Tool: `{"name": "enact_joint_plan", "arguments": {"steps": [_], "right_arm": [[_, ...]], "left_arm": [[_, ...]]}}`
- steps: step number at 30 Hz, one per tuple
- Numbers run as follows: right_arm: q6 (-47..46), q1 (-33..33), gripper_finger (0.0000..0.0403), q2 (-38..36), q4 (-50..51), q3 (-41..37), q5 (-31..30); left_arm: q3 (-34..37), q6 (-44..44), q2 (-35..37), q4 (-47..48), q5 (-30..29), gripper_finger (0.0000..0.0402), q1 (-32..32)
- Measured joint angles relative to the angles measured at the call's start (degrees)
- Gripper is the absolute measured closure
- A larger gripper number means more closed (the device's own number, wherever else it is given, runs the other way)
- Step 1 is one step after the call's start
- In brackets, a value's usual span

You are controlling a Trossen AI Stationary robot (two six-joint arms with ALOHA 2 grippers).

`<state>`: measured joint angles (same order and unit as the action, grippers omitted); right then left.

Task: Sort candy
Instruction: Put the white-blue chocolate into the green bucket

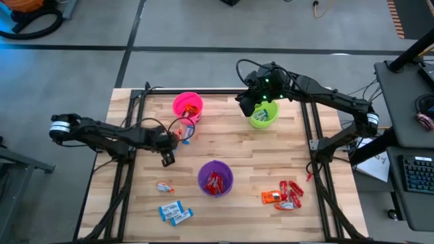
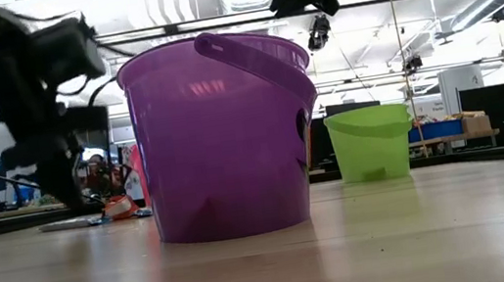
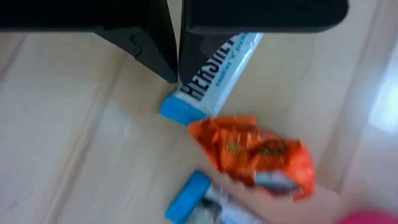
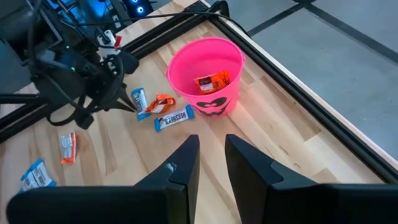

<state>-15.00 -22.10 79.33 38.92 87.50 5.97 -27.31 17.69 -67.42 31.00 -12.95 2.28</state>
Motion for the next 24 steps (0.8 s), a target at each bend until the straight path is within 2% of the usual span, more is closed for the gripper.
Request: {"name": "enact_joint_plan", "arguments": {"steps": [4, 9, 13, 17, 21, 24], "right_arm": [[0.15, 0.1, 0.0332, 0.0, 0.02, 0.0, 0.01], [0.7, 0.1, 0.0328, 0.08, 0.12, -0.02, 0.01], [0.72, 0.1, 0.0328, 0.09, 0.18, -0.02, 0.0], [1.45, 0.1, 0.0331, 0.09, 0.24, -0.02, -0.01], [2.16, 0.1, 0.0335, 0.11, 0.25, -0.02, -0.01], [2.71, 0.1, 0.0333, 0.13, 0.24, -0.02, -0.03]], "left_arm": [[3.03, 1.51, 0.07, -1.71, -1.0, 0.0401, 0.02], [3.61, 1.23, 0.0, -1.63, -7.23, 0.0401, 0.09], [2.9, 0.83, 0.0, -1.74, -4.72, 0.0402, -0.13], [1.26, 0.18, 0.0, -1.67, -5.43, 0.0402, -0.26], [-0.98, -1.8, 0.02, -0.64, -12.14, 0.0402, 0.01], [-0.35, 0.34, -0.28, 0.55, -15.77, 0.0402, 1.55]]}}
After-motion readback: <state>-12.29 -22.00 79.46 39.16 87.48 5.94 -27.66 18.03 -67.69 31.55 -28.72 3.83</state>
